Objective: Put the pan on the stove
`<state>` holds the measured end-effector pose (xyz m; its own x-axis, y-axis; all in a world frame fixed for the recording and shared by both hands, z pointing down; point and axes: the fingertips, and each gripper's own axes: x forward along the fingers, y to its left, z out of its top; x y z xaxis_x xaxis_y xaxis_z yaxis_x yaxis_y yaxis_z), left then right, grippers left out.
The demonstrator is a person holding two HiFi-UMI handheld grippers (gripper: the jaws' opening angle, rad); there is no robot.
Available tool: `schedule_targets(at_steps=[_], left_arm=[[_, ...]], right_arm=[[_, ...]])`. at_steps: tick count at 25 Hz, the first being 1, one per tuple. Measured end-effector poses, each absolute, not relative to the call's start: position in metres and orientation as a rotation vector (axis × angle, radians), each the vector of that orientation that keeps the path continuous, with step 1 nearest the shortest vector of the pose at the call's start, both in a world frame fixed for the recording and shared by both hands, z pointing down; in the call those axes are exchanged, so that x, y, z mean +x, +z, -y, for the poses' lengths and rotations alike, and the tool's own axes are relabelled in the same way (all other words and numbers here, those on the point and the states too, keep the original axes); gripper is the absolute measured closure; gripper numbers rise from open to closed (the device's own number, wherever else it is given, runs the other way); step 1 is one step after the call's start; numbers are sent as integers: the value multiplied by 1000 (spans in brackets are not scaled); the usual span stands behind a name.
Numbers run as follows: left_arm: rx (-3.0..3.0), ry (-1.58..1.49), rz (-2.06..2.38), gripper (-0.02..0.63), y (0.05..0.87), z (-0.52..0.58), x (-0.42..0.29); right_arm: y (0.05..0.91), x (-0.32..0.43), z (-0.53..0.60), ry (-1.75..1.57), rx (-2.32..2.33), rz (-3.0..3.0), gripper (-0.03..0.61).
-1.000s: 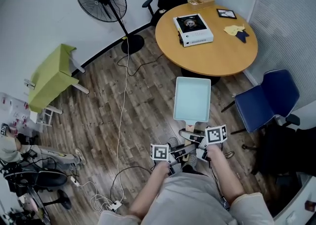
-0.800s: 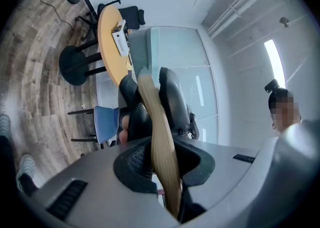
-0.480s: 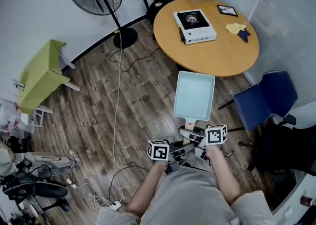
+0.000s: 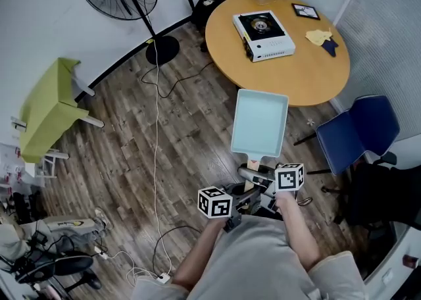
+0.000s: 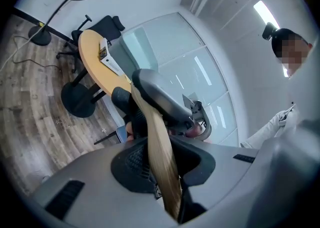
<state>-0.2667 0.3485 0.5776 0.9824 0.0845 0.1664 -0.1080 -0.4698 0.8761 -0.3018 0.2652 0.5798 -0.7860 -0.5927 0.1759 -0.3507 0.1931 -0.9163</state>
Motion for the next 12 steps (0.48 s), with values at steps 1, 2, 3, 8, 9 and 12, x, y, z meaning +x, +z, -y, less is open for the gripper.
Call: schedule_targets(at_steps=[1, 2, 3, 8, 9, 12], left_arm=[[2048, 224, 19, 526, 578, -343, -268], [2050, 225, 22, 526, 578, -339, -268], [2054, 227, 24, 526, 579, -335, -269], [2065, 238, 32, 526, 581, -317, -270], [2068, 240, 38, 526, 582, -313, -268], [2093, 267, 70, 526, 587, -301, -260]], right_arm=[[580, -302, -260, -1632, -915, -2245, 423], [581, -302, -256, -1628, -921, -2242, 422], [581, -302, -252, -1623, -926, -2239, 423], [583, -302, -234, -1614, -943, -2229, 422], [583, -301, -231, -1615, -947, -2230, 422], [586, -294, -219, -1615, -966, -2241, 422]])
